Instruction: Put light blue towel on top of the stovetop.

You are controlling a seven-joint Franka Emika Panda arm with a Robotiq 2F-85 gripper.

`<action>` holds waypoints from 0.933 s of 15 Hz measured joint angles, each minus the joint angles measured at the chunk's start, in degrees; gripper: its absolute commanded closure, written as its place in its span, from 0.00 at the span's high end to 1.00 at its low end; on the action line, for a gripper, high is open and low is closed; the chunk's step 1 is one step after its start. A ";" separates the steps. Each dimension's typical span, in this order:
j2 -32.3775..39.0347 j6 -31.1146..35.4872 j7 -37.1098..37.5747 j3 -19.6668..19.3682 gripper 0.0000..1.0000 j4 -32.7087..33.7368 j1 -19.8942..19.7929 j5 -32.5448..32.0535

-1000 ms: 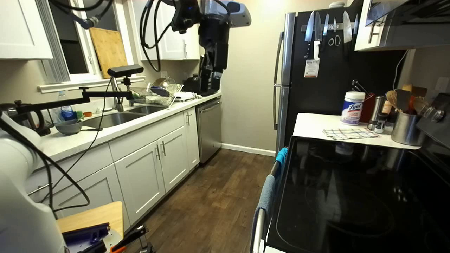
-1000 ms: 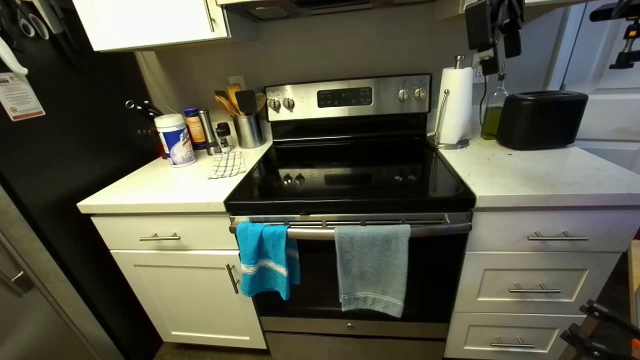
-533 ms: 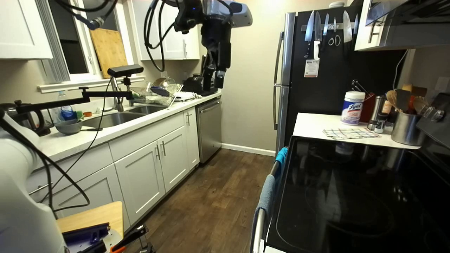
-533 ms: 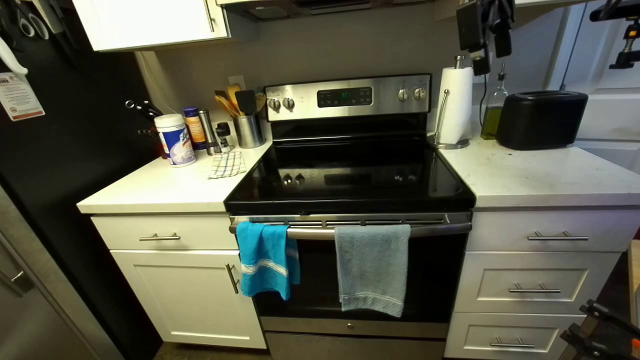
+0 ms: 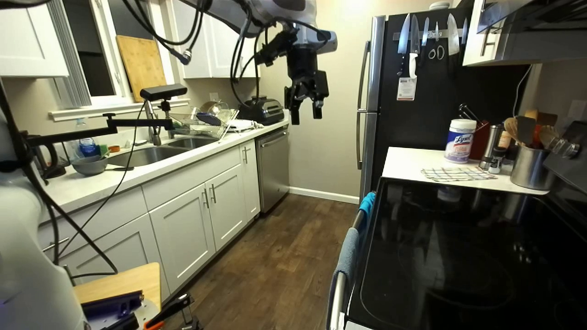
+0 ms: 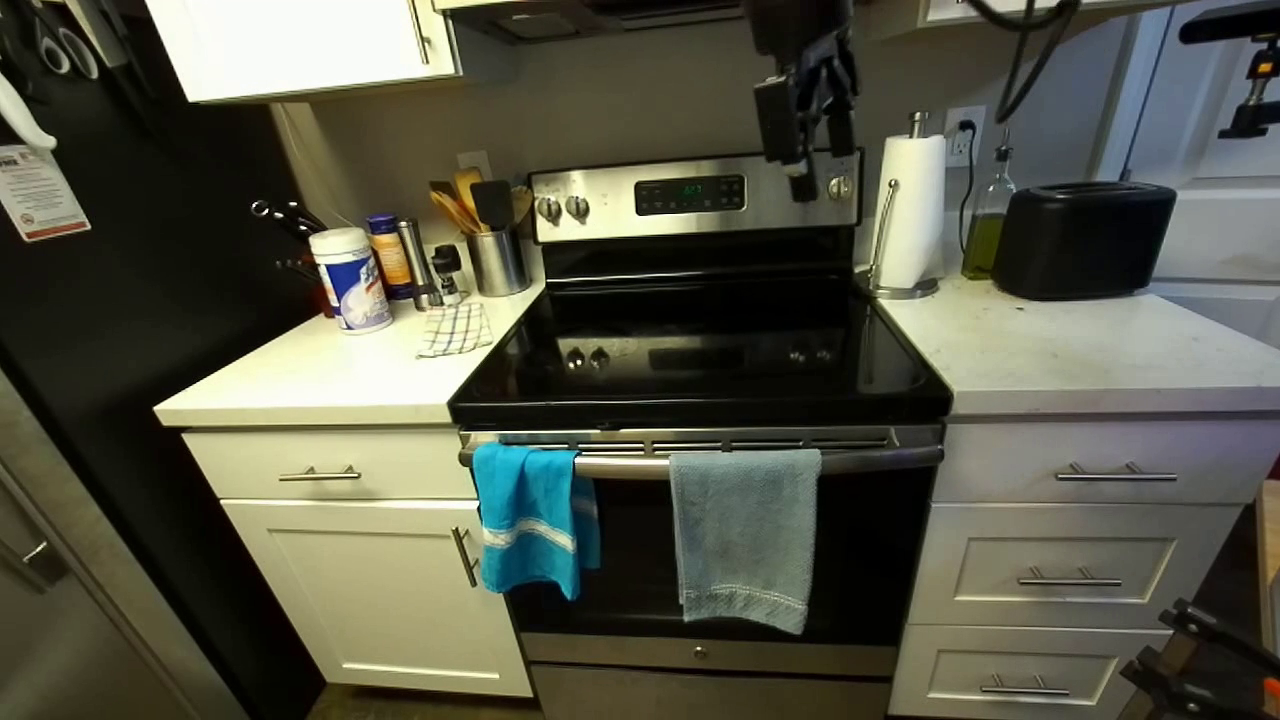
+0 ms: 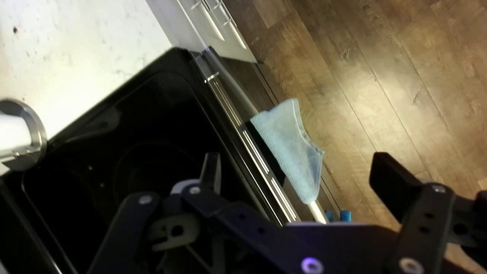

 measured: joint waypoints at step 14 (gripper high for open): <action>19.45 2.72 -7.24 -0.77 1.00 10.19 5.44 0.70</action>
